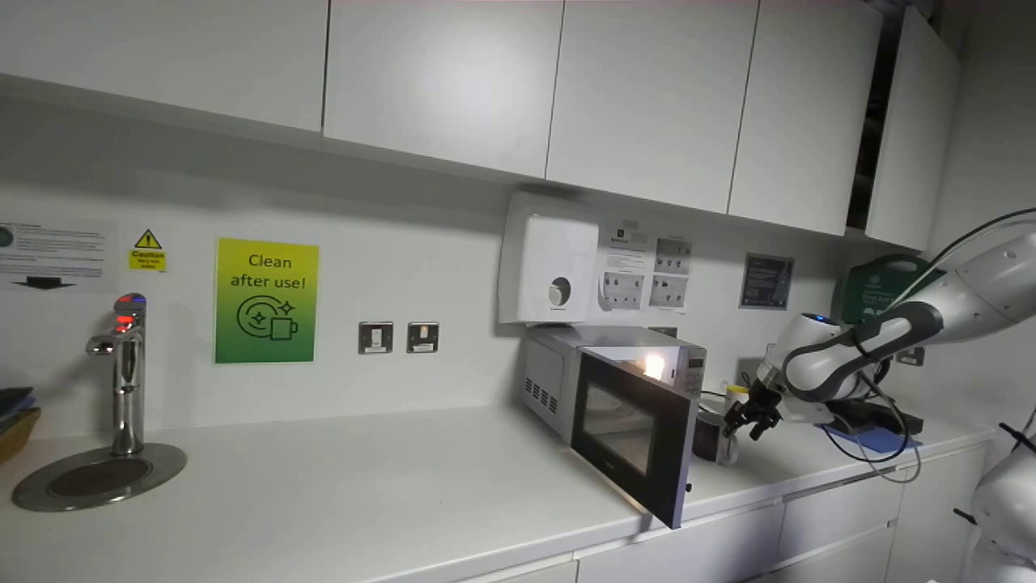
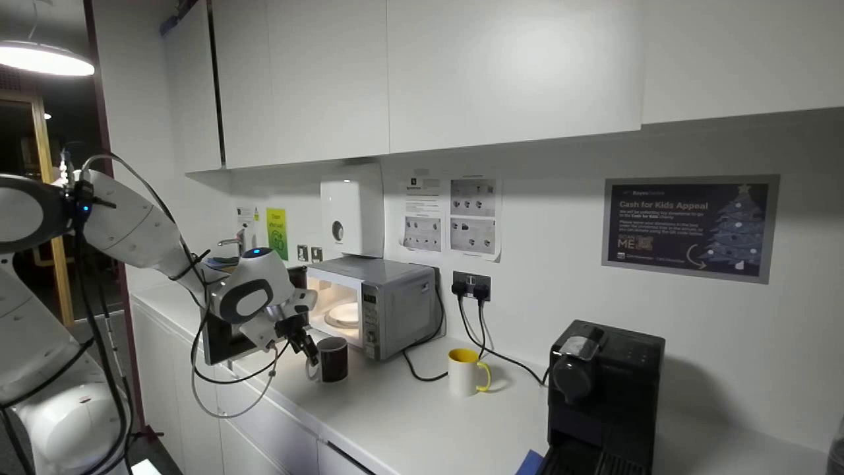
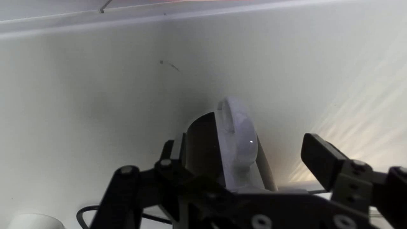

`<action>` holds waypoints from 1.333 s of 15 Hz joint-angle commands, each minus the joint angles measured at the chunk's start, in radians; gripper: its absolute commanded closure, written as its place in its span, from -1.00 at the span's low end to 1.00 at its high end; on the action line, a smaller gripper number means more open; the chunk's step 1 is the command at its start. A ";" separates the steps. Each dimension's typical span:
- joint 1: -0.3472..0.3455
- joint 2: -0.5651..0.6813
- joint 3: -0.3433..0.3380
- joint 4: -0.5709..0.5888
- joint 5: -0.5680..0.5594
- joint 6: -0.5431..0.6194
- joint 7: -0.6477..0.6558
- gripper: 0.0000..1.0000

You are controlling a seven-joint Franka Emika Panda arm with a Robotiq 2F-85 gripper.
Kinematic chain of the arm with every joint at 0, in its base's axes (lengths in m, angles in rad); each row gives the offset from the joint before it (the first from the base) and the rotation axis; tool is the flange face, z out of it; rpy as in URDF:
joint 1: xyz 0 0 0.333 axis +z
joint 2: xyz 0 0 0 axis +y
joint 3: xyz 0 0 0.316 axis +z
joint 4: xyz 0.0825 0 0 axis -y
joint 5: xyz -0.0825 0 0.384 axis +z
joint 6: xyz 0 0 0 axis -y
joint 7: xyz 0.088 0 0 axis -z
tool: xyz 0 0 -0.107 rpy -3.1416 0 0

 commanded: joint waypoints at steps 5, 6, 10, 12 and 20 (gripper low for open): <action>0.004 0.052 -0.014 0.026 0.008 0.056 -0.010 -1.00; 0.004 0.059 -0.015 0.030 0.009 0.064 -0.010 -1.00; 0.012 0.102 -0.018 0.052 0.020 0.089 -0.008 -0.92; 0.014 0.122 -0.018 0.065 0.025 0.091 -0.007 -0.82; 0.015 0.167 -0.017 0.098 0.039 0.084 -0.004 0.62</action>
